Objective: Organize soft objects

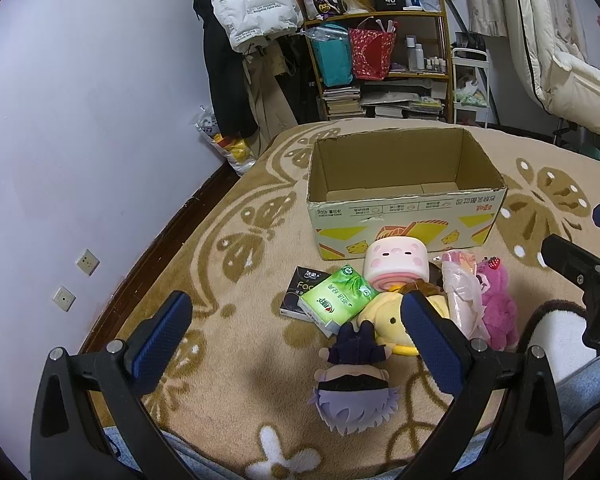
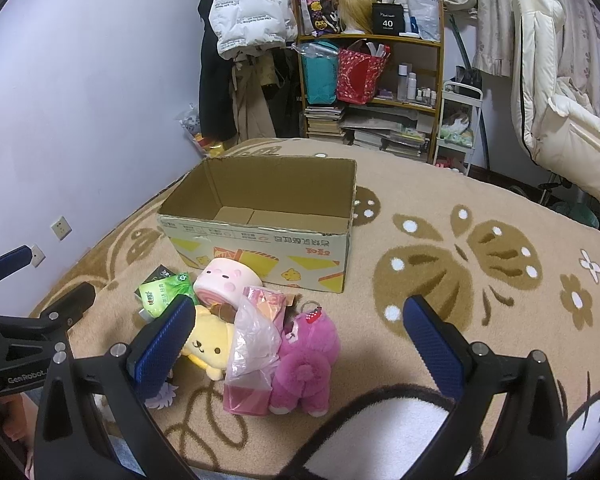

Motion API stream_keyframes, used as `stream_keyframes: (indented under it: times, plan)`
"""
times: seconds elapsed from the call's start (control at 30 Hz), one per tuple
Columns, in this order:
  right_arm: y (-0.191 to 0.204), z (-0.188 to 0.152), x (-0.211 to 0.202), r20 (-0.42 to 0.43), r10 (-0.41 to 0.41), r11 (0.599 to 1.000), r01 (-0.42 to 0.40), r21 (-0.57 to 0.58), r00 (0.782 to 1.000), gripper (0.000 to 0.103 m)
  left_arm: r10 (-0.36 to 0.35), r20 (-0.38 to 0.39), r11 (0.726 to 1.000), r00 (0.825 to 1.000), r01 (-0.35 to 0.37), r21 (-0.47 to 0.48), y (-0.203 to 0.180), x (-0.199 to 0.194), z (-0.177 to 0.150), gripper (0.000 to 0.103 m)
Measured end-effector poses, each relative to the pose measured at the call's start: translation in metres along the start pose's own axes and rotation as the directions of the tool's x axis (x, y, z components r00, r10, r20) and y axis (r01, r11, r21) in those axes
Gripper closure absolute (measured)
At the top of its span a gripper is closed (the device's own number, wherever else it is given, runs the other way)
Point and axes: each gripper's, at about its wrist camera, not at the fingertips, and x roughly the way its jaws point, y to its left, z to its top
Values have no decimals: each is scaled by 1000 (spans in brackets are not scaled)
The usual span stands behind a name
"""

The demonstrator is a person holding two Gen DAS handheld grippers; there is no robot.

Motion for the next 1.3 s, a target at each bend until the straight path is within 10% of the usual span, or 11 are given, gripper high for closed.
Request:
stream_keyframes:
  times: [1.3]
  plan:
    - [2,-1,0,2,-9,1000,9,-4,1000,0,-7,-31,1000,999,7,2,0,4,0,0]
